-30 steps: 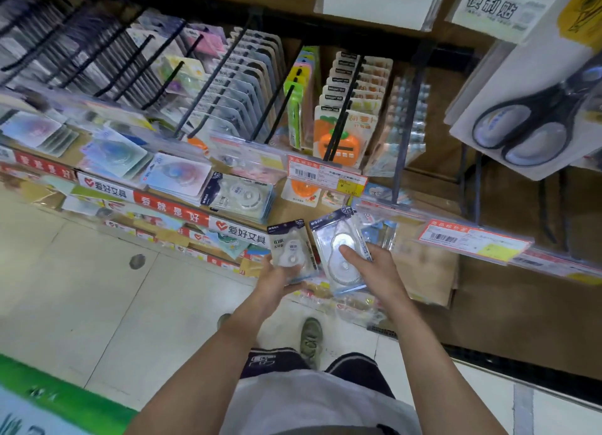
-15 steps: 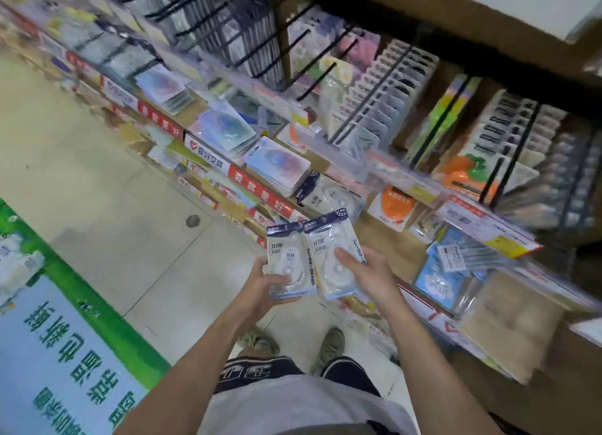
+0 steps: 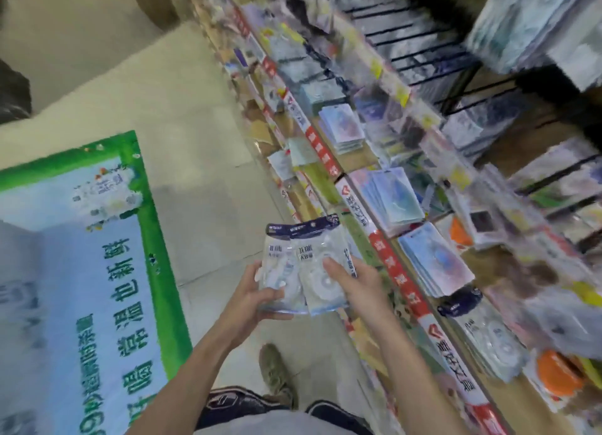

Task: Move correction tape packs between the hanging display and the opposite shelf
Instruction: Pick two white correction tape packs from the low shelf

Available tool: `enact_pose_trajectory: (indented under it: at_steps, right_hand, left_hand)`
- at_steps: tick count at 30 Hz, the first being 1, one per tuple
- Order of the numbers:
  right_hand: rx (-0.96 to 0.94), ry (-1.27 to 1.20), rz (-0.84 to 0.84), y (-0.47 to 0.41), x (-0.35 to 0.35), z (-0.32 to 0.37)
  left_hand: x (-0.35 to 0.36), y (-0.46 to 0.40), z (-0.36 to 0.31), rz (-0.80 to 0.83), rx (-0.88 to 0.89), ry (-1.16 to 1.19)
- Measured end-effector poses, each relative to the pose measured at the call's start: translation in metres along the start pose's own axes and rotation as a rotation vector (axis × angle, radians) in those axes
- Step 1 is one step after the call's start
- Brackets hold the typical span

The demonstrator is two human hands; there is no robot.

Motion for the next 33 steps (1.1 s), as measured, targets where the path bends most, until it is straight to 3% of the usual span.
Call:
enact_pose_trajectory:
  at_steps: [8,15,33]
  right_hand:
    - [-0.089,0.031,0.096,-0.084,0.122,0.085]
    - [-0.103,0.023,0.177,-0.157,0.184,0.143]
    - [-0.197,-0.092,0.219,-0.433,0.294,0.350]
  left_hand:
    - [-0.104,-0.037,-0.098,-0.202,0.211,0.163]
    - [-0.160,-0.091,-0.168,-0.341,0.315,0.107]
    - [-0.262,-0.313,-0.436,-0.410,0.453,-0.030]
Point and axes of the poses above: each hand's wrist, its own y-axis away from the middle knuckle, its own x-axis out of the palm, z = x × y, the point moved 6 cm from there along -y, towards the middle knuckle, and after that the axes turned 5 degrees about x, right-handed, at the moved point
